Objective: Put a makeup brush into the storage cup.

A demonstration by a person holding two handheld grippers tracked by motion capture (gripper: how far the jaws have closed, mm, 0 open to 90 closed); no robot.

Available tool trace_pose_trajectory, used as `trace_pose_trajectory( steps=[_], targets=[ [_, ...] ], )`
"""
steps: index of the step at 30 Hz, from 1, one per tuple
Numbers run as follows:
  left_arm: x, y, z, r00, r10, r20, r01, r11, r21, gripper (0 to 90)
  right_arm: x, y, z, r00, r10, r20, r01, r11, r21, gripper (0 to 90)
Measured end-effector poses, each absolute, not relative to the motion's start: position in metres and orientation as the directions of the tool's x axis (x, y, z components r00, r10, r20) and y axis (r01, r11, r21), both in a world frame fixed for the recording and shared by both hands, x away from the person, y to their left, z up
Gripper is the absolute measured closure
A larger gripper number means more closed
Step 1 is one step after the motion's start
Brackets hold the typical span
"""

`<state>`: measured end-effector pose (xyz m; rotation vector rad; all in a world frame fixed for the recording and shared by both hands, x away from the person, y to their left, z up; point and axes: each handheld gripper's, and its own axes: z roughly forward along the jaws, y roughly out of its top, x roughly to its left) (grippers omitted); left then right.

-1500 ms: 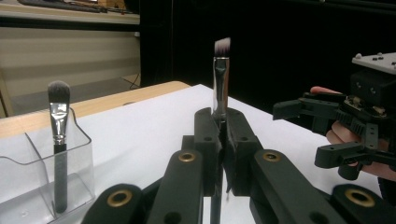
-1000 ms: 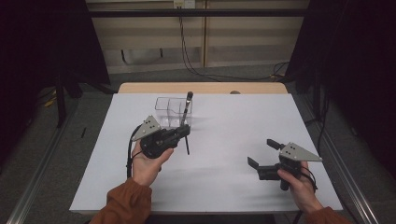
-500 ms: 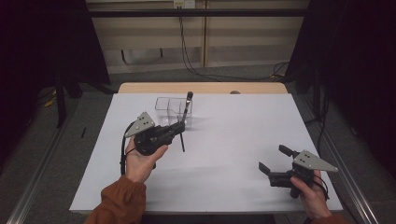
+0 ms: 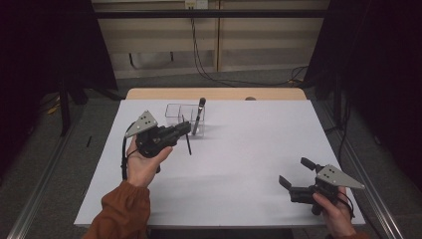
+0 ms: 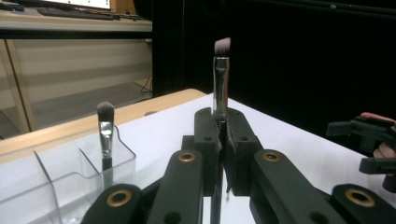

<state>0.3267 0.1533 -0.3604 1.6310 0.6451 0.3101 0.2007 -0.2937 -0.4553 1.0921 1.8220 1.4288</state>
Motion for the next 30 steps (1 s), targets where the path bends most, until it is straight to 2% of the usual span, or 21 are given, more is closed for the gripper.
trace_pose_trajectory(
  steps=[4, 30],
  targets=[
    [0.333, 0.156, -0.354, 0.8, 0.579, -0.156, 0.234, -0.061, 0.97, 85.3, 0.202, -0.293, -0.455, -0.511, 0.857, 0.067, 0.261, 0.08, 0.962, 0.0],
    [0.373, 0.147, -0.32, 0.782, 0.611, -0.128, 0.198, -0.049, 0.979, 85.4, 0.201, -0.291, -0.455, -0.509, 0.86, 0.046, 0.256, 0.099, 0.962, 0.0]
  ],
)
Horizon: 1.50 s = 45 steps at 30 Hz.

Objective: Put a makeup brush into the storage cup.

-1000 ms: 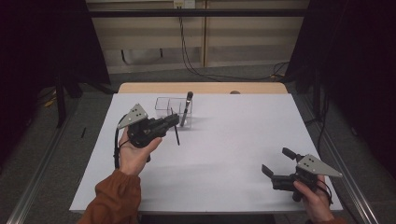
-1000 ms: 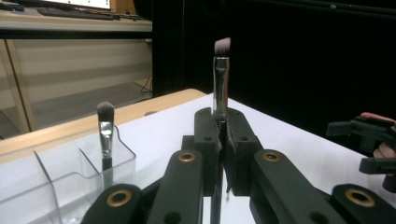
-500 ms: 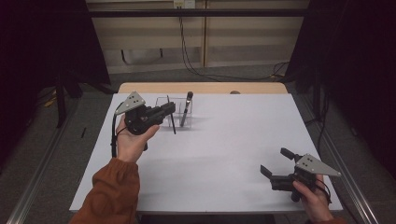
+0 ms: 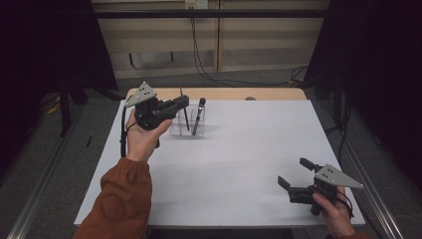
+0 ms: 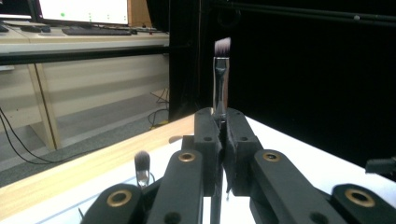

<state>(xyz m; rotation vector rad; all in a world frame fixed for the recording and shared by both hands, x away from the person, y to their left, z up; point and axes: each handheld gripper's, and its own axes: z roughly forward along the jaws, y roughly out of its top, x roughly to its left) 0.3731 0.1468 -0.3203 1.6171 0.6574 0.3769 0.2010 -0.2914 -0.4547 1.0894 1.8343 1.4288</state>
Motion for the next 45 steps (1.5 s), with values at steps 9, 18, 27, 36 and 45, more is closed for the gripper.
trace_pose_trajectory(
  steps=[9, 18, 27, 36, 45],
  targets=[
    [0.386, 0.14, -0.317, 0.764, 0.635, -0.113, 0.195, -0.06, 0.979, 85.3, 0.2, -0.291, -0.455, -0.512, 0.858, 0.046, 0.258, 0.102, 0.961, 0.0],
    [0.395, 0.133, -0.323, 0.745, 0.657, -0.117, 0.212, -0.067, 0.975, 85.3, 0.2, -0.291, -0.454, -0.518, 0.854, 0.049, 0.257, 0.101, 0.961, 0.0],
    [0.413, 0.128, -0.333, 0.726, 0.683, -0.086, 0.19, -0.079, 0.979, 85.2, 0.199, -0.291, -0.454, -0.519, 0.854, 0.039, 0.252, 0.109, 0.962, 0.0],
    [0.43, 0.118, -0.347, 0.711, 0.697, -0.089, 0.196, -0.075, 0.978, 85.0, 0.198, -0.29, -0.455, -0.523, 0.851, 0.039, 0.251, 0.11, 0.962, 0.0],
    [0.441, 0.114, -0.358, 0.701, 0.708, -0.083, 0.21, -0.093, 0.973, 85.0, 0.198, -0.29, -0.455, -0.528, 0.849, 0.038, 0.253, 0.115, 0.961, 0.0]
  ],
)
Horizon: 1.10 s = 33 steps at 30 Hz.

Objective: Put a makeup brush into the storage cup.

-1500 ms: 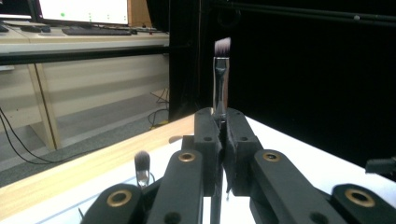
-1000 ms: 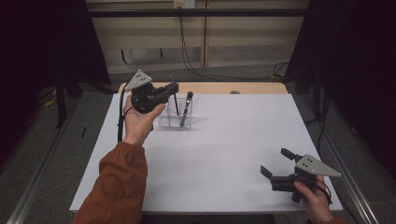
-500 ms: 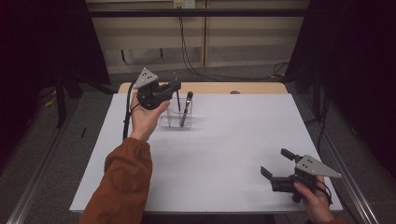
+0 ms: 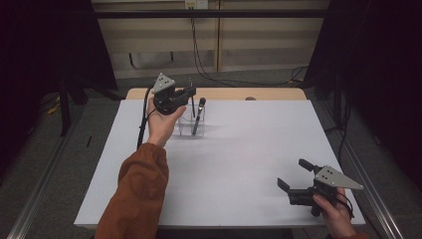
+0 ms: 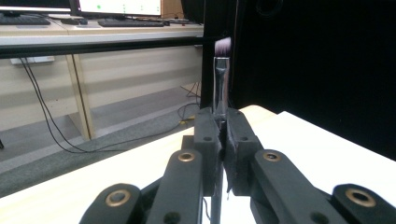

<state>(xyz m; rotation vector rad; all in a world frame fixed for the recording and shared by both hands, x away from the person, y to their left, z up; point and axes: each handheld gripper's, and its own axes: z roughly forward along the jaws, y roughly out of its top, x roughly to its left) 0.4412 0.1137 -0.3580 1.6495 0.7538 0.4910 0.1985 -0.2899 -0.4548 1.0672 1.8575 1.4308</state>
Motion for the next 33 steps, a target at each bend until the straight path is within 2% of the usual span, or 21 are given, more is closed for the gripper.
trace_pose_trajectory(
  steps=[12, 33],
  targets=[
    [0.455, 0.112, -0.371, 0.675, 0.732, -0.093, 0.234, -0.092, 0.968, 85.0, 0.199, -0.29, -0.455, -0.532, 0.846, 0.045, 0.252, 0.108, 0.962, 0.0],
    [0.456, 0.093, -0.392, 0.691, 0.72, -0.073, 0.257, -0.15, 0.955, 84.9, 0.199, -0.29, -0.456, -0.537, 0.842, 0.04, 0.255, 0.117, 0.96, 0.0]
  ],
)
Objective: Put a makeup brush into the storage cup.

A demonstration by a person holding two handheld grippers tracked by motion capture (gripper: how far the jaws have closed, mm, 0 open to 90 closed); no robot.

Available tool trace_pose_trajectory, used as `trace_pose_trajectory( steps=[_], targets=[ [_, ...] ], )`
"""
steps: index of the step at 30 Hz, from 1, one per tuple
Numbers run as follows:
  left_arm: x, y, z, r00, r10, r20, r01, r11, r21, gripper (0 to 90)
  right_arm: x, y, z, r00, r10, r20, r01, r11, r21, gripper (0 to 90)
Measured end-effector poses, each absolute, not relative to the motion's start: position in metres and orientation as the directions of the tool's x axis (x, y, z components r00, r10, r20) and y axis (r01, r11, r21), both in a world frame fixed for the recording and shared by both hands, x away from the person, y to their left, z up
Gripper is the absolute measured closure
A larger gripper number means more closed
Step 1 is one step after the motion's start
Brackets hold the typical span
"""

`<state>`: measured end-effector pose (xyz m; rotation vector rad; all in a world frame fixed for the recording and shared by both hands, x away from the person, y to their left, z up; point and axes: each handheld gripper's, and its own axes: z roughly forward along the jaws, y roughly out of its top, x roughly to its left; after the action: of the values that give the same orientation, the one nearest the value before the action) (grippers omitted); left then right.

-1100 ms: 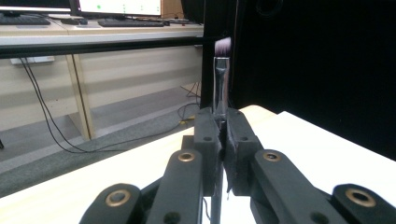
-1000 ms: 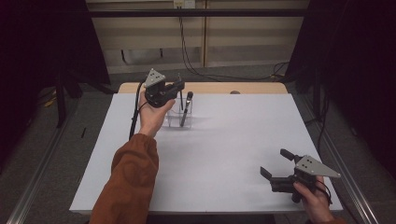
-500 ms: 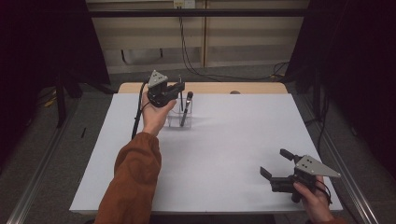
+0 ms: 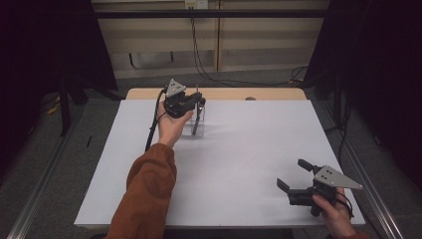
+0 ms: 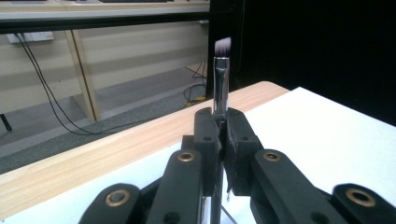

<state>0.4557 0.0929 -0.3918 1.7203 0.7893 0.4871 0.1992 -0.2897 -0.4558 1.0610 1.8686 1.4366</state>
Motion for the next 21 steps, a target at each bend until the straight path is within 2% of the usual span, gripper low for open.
trace_pose_trajectory(
  steps=[21],
  targets=[
    [0.451, 0.097, -0.41, 0.694, 0.715, -0.09, 0.289, -0.163, 0.943, 84.9, 0.2, -0.289, -0.456, -0.538, 0.842, 0.038, 0.258, 0.121, 0.959, 0.1]
  ],
)
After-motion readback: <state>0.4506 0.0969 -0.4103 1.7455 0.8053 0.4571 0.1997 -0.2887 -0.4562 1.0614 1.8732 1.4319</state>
